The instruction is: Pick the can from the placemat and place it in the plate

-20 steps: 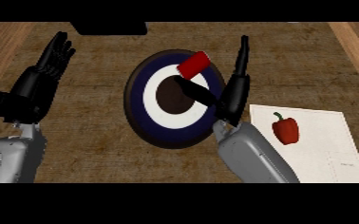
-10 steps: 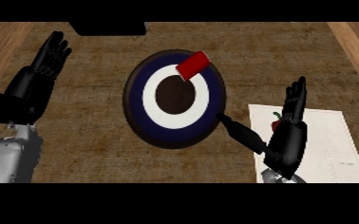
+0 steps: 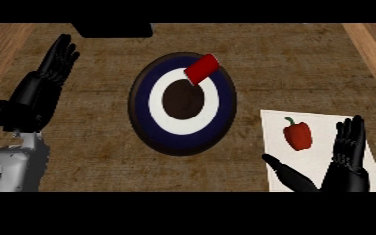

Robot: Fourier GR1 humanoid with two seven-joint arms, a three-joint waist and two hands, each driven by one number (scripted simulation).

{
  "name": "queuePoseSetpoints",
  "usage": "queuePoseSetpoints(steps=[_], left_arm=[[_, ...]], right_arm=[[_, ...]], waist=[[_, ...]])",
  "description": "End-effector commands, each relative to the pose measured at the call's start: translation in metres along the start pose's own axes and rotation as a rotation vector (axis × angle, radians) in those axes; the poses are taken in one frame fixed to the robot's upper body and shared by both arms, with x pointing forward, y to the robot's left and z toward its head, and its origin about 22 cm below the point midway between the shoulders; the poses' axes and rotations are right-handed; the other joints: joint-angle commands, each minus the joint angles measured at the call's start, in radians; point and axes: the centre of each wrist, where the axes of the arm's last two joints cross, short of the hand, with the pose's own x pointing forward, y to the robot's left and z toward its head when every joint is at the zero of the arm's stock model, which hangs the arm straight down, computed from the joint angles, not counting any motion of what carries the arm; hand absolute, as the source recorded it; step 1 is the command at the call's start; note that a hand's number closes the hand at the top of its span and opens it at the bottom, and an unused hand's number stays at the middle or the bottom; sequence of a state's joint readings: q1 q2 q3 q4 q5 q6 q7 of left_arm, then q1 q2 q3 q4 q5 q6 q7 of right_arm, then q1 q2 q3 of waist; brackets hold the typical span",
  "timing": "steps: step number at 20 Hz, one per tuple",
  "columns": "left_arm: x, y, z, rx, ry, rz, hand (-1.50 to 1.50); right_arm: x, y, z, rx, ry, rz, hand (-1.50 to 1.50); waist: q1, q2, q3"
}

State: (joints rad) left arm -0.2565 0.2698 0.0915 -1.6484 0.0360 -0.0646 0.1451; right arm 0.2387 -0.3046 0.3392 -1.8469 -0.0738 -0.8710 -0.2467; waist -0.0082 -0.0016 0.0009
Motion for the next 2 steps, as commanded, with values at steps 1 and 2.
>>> queuePoseSetpoints(steps=[1, 2], left_arm=[[0.007, 0.004, -0.025, -0.010, -0.004, 0.005, 0.00], [-0.012, 0.020, 0.011, -0.006, -0.016, -0.005, 0.00]], right_arm=[[-0.014, -0.014, 0.031, -0.014, -0.022, 0.050, -1.50], [-0.029, -0.032, 0.005, -0.031, -0.027, 0.048, -1.50]], waist=[[-0.007, 0.001, 0.000], [0.004, 0.000, 0.000]])
